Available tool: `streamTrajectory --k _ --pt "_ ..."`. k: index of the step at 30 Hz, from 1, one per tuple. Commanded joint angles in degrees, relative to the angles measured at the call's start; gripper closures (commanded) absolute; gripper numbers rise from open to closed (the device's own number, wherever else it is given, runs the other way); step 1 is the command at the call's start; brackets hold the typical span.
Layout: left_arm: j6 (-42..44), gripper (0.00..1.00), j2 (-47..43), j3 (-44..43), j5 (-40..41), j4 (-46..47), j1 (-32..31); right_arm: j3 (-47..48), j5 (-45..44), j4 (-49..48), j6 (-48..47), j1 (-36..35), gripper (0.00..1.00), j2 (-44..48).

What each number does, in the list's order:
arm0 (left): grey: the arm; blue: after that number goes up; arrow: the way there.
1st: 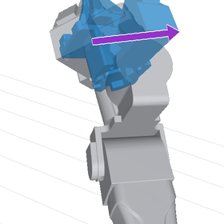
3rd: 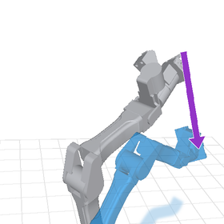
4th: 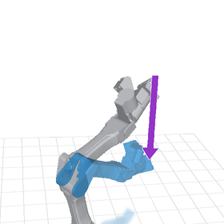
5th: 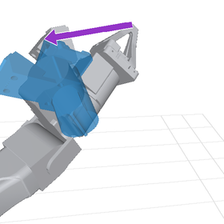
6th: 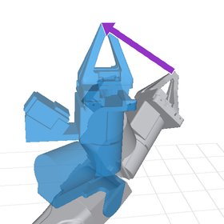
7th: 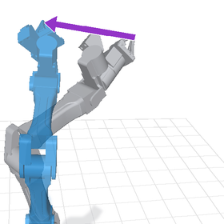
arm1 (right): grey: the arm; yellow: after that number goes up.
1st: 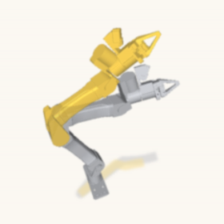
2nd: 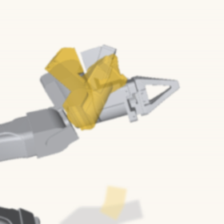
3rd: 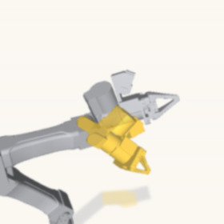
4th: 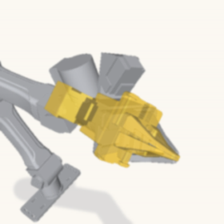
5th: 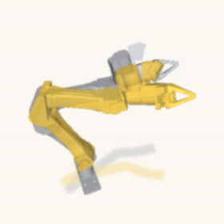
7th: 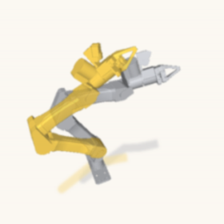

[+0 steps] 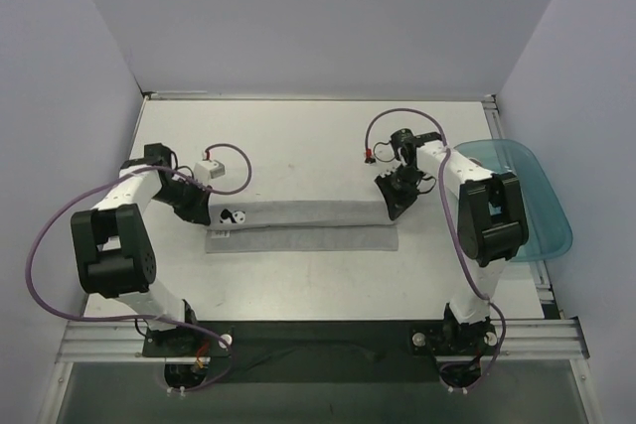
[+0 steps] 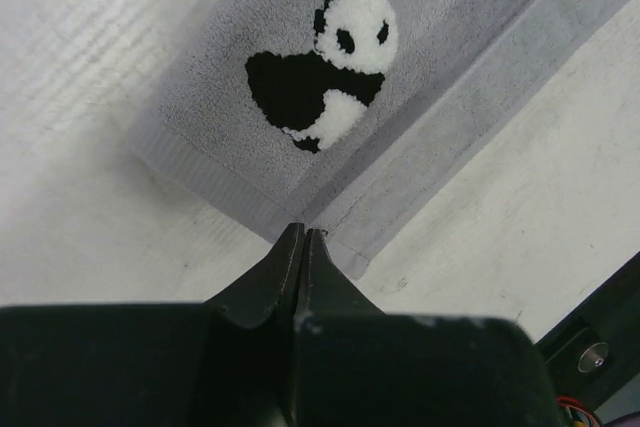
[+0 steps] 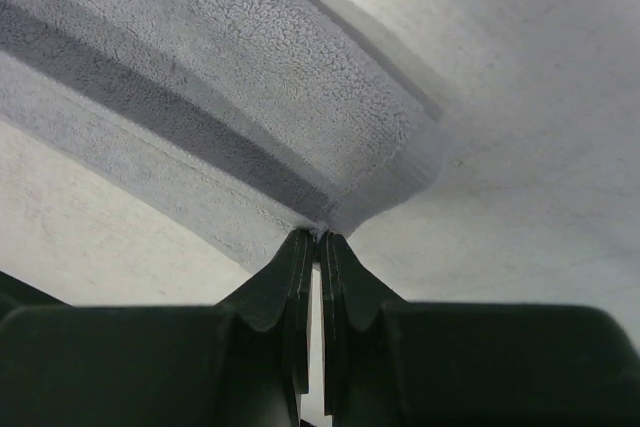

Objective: Roll the towels
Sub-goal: Fold the towel

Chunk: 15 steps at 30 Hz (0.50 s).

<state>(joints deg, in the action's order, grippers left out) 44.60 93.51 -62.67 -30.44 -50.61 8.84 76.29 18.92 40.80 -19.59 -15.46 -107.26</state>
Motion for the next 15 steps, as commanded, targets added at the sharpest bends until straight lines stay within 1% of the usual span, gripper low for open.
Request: streamTrajectory --k 1,5,9,13,15 --pt "1.7 1.00 1.5 1.2 0.0 0.5 0.4 -1.5 0.4 -0.8 -0.4 -1.1 1.00 0.1" --pt "-1.0 1.00 6.1 0.7 0.4 2.5 0.5 -1.8 -0.8 -2.0 0.2 -3.3 1.00 -2.3" --pt "-2.8 1.00 9.1 -0.4 0.6 3.5 0.5 -1.2 -1.8 -2.1 0.3 -3.1 1.00 -3.4" --pt "-3.6 1.00 8.5 -1.4 0.0 3.4 0.6 -0.2 -2.9 -1.7 0.1 -2.6 1.00 -2.3" --pt "-3.6 1.00 7.1 -2.8 -0.6 1.8 0.6 1.0 -3.2 -0.7 -0.1 -2.2 1.00 -0.7"
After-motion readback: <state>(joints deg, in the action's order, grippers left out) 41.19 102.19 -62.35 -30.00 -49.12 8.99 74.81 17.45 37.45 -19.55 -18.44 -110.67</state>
